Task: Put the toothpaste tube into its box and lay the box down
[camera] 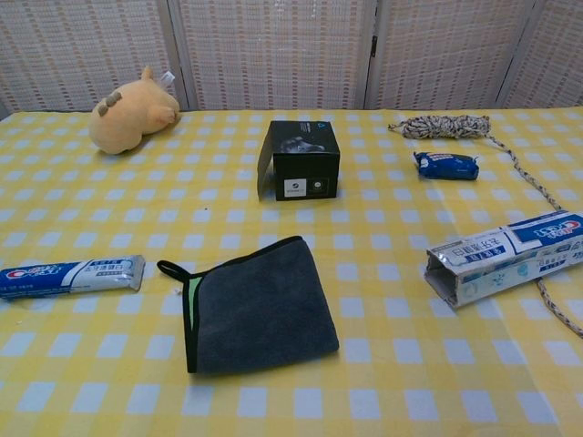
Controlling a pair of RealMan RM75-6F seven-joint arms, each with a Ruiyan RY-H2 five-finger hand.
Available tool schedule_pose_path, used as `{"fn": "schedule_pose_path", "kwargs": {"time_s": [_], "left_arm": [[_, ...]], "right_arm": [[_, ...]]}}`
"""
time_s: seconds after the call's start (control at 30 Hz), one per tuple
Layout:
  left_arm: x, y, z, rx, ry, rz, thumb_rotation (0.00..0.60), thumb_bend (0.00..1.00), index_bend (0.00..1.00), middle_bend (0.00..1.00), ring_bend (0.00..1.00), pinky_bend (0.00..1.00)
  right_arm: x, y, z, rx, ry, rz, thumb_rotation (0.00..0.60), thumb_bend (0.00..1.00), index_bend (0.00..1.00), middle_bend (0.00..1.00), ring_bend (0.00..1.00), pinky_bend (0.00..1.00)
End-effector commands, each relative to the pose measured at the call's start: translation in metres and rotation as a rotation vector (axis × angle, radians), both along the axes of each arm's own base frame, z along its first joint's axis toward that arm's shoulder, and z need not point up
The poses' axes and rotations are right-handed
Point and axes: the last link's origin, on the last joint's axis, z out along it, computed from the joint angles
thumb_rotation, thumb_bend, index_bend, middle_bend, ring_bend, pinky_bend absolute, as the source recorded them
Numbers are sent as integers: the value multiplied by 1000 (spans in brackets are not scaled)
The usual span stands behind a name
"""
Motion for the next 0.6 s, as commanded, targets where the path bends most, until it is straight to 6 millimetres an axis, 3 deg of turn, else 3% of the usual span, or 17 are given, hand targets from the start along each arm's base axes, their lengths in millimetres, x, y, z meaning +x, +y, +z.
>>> {"fn": "schedule_pose_path", "kwargs": {"time_s": [0.03, 0.27, 0.37, 0.43, 0.53, 0.6], "left_arm": [[0, 0, 0, -13, -8, -1, 600, 224, 156, 127, 97, 53], [3, 5, -8, -88, -100, -29, 600, 226, 140, 127, 99, 75], [10, 9, -14, -89, -160, -82, 600, 226, 128, 184, 179, 198], [16, 15, -18, -70, -185, -122, 600, 227, 133, 314, 323, 366], [29, 26, -26, -71, -200, -154, 600, 228, 163, 647, 659, 681], [40, 35, -32, -104, -208, -158, 600, 228, 205, 831, 820, 837]], "right_arm": [[1, 1, -2, 4, 3, 5, 600, 335, 0, 0, 0, 0], [2, 7, 2, 0, -10, 19, 600, 334, 0, 0, 0, 0], [0, 9, 6, -13, -14, 13, 600, 335, 0, 0, 0, 0], [-1, 8, 7, -23, -18, 6, 600, 334, 0, 0, 0, 0], [-3, 6, 7, -25, -13, -25, 600, 334, 0, 0, 0, 0], [-3, 3, 5, -22, -7, -36, 600, 334, 0, 0, 0, 0]]}}
